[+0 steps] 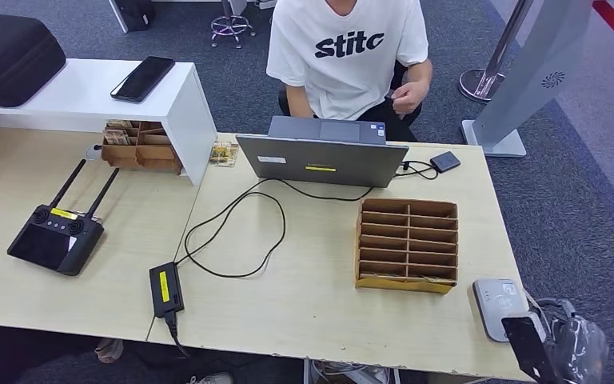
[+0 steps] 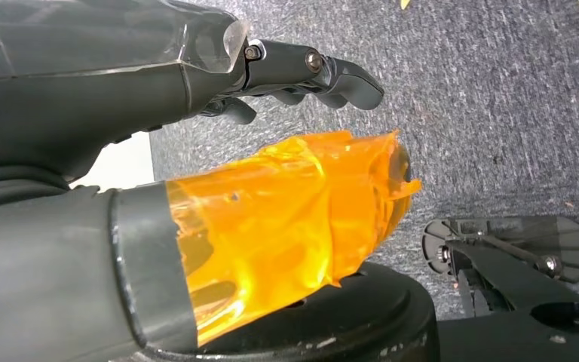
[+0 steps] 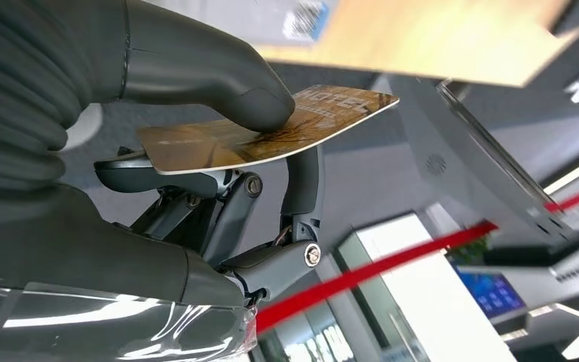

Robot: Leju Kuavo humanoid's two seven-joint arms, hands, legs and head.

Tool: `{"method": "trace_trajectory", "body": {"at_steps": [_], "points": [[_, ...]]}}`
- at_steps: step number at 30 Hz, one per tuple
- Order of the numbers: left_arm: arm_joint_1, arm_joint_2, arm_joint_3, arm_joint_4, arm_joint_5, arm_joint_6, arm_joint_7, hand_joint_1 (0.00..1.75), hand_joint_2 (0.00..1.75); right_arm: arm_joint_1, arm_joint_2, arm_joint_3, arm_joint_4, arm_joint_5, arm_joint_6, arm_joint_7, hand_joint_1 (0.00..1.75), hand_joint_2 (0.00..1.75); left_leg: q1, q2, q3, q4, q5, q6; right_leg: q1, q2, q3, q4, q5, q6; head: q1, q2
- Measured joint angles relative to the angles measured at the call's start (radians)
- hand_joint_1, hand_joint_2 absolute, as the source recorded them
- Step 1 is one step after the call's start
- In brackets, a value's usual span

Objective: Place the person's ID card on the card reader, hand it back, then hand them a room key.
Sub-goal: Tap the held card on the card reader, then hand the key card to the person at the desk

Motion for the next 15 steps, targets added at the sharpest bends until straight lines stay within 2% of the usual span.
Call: {"method": "trace_trajectory", "body": {"at_steps": [4, 7, 11, 15], "points": [[-0.002, 0.003, -0.015, 0.000, -0.019, -0.007, -0.002, 0.00, 0.00, -0.060, -0.072, 0.047, -0.081, 0.014, 0.021, 0.018, 1.74, 1.75, 0.000, 0.003, -0.001, 0.000, 0.000, 0.000, 0.000, 0.002, 0.000, 0.000, 0.001, 0.000, 0.000, 0.000], [-0.007, 0.005, -0.022, 0.000, -0.049, -0.016, -0.003, 0.00, 0.00, -0.170, -0.136, 0.120, -0.097, 0.037, 0.057, 0.040, 1.72, 1.75, 0.000, 0.006, 0.000, 0.000, 0.001, 0.000, 0.000, 0.005, 0.000, 0.000, 0.003, 0.001, 0.000, 0.000], [-0.015, 0.007, -0.025, 0.000, -0.099, -0.026, 0.002, 0.00, 0.00, -0.395, -0.198, 0.260, -0.048, 0.066, 0.153, 0.091, 1.74, 1.75, 0.000, 0.009, 0.000, 0.000, 0.004, 0.000, 0.000, 0.007, -0.002, 0.001, 0.005, 0.000, 0.000, 0.000], [-0.021, 0.010, -0.026, 0.000, -0.147, -0.033, 0.009, 0.00, 0.00, -0.656, -0.224, 0.404, 0.095, 0.062, 0.254, 0.138, 1.75, 1.75, 0.000, 0.007, -0.001, 0.000, 0.007, -0.001, 0.000, 0.007, -0.003, 0.002, 0.007, -0.001, 0.000, 0.000]]}}
